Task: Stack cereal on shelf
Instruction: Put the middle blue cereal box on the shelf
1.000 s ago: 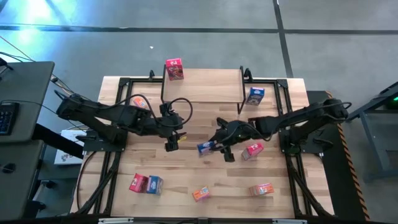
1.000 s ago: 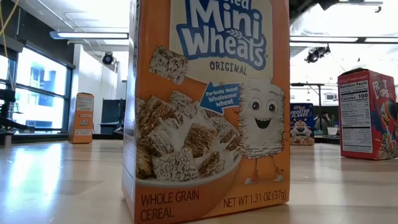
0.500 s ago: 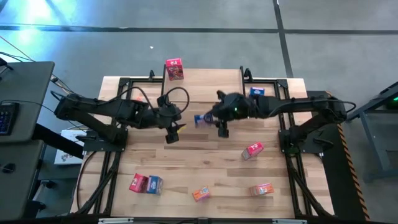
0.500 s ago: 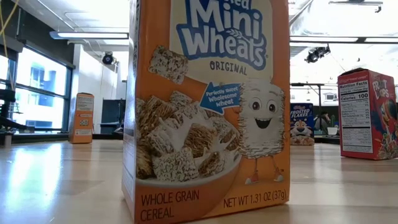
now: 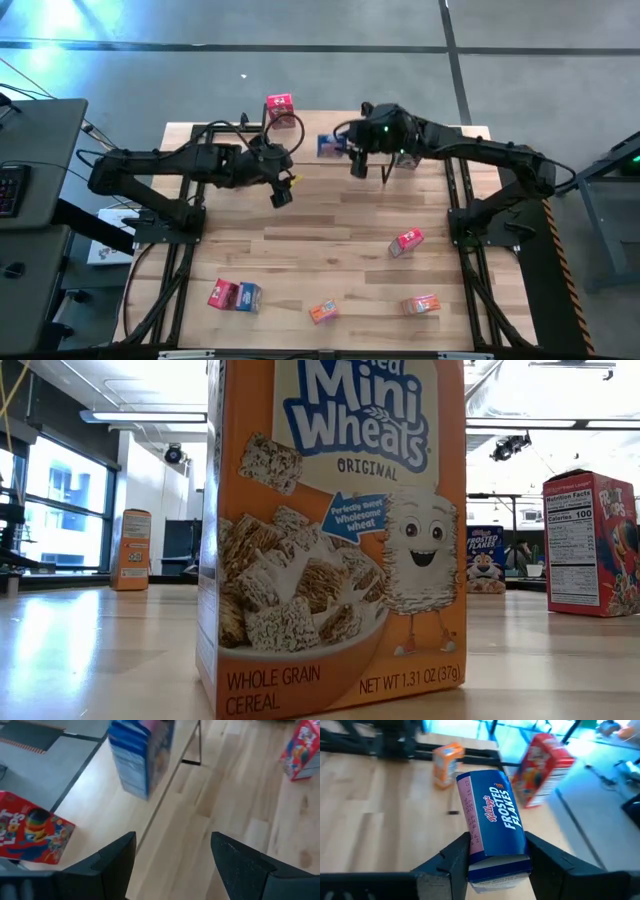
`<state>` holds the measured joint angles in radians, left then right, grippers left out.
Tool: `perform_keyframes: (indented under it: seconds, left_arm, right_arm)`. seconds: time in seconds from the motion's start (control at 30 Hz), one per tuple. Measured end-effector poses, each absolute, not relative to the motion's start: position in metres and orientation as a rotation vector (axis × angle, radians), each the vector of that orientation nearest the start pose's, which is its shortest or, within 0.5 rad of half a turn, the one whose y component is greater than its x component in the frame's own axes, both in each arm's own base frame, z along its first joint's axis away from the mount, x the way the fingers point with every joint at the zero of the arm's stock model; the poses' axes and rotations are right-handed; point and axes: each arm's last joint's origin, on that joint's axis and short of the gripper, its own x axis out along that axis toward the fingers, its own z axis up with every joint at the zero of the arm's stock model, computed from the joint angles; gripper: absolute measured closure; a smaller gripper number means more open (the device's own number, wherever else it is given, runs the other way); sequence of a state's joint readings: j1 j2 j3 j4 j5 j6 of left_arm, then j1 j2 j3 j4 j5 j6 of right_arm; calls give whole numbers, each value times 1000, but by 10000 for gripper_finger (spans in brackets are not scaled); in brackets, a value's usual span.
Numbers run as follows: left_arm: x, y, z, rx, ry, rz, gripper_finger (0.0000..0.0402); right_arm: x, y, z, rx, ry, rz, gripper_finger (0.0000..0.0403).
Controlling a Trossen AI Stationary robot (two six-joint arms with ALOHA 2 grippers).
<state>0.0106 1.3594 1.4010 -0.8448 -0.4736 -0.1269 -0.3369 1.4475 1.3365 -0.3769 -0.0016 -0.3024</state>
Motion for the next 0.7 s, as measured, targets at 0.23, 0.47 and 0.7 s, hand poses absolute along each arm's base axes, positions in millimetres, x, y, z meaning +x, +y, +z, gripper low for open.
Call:
perform_keyframes:
  seconds: [0.23,0.47,0.7]
  left_arm:
    - [271,25,365,55,759,539,153]
    - [271,27,365,52,755,546,153]
    - [271,27,365,52,756,546,153]
  right_arm:
    - [293,-143,358,-248,473,-280,245]
    - [283,-167,366,-357,407,-322,245]
    - [292,-187,368,-424,275,-338,245]
